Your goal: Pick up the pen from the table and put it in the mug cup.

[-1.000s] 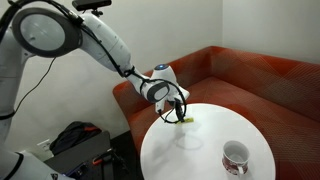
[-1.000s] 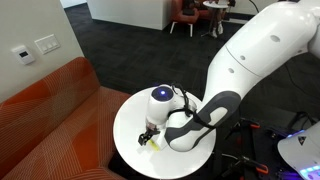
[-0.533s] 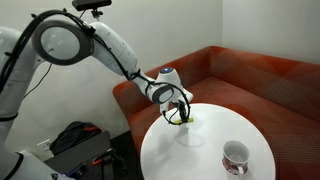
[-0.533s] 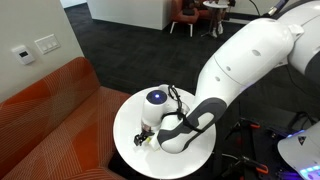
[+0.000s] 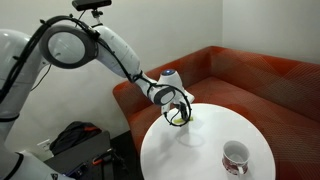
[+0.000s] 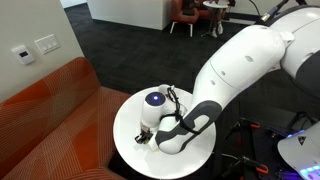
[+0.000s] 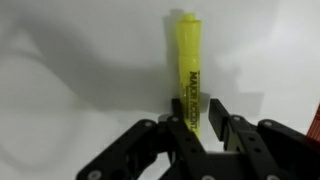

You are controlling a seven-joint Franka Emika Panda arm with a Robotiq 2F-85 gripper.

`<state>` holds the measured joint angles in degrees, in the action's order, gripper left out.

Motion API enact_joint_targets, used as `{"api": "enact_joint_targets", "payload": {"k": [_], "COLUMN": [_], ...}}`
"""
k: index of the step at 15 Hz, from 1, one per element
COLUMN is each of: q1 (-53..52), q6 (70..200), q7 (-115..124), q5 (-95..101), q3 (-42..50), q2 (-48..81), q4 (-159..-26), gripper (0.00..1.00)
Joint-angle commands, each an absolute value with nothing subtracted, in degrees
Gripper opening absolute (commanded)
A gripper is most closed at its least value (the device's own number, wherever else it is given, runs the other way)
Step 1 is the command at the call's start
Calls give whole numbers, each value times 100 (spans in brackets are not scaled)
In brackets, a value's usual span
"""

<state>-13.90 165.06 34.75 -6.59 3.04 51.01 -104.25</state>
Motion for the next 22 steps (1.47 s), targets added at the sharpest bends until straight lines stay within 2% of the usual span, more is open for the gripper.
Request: {"api": "enact_joint_targets", "payload": {"k": [1, 2, 4, 7, 16, 22], "q1": [-1379, -1369, -1264, -1058, -787, -753], "q6": [16428, 16415, 16271, 15871, 13932, 13238], "q7": [3288, 3277, 3153, 2709, 1582, 1531], "q5": [-840, -845, -861, -893, -576, 27], "q3": [318, 309, 186, -52, 8, 274], "q2": [5169, 5170, 5105, 4696, 3177, 2181], "q4": [-10289, -10289, -10315, -10644, -11495, -12059], "gripper": [3, 0, 5, 5, 5, 5]}}
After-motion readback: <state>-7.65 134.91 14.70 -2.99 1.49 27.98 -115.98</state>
